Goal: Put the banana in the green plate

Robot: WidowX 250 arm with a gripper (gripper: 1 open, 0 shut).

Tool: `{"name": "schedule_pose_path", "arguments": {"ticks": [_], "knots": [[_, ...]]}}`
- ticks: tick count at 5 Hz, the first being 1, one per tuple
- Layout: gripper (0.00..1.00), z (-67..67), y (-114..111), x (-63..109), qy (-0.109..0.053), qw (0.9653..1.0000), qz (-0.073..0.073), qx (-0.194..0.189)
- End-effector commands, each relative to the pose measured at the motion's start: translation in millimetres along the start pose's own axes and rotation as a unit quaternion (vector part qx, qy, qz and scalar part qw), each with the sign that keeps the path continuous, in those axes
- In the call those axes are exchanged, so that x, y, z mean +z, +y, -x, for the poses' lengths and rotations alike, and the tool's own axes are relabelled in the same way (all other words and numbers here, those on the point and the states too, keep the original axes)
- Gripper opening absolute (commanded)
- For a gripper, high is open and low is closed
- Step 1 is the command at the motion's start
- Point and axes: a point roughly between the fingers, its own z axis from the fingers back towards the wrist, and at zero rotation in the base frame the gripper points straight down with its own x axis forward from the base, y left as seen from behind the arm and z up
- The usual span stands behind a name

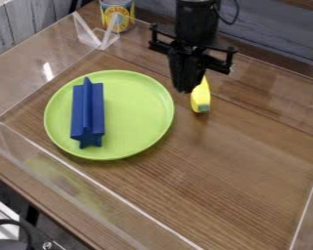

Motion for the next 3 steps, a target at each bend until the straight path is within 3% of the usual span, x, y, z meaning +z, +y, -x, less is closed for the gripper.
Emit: {"name": "schedule_pose_path", "arguments": {"ticks": [1, 2, 3], "knots": [[1.00, -15.2, -8.7, 15.0, -0.027, 0.9996, 0.002, 0.006], [1.00, -21.4, -16.2, 14.4, -0.031, 0.9993, 0.007, 0.021], [1.00, -25.0, -11.2, 12.8, -0.034, 0.9993, 0.009, 0.012]]}}
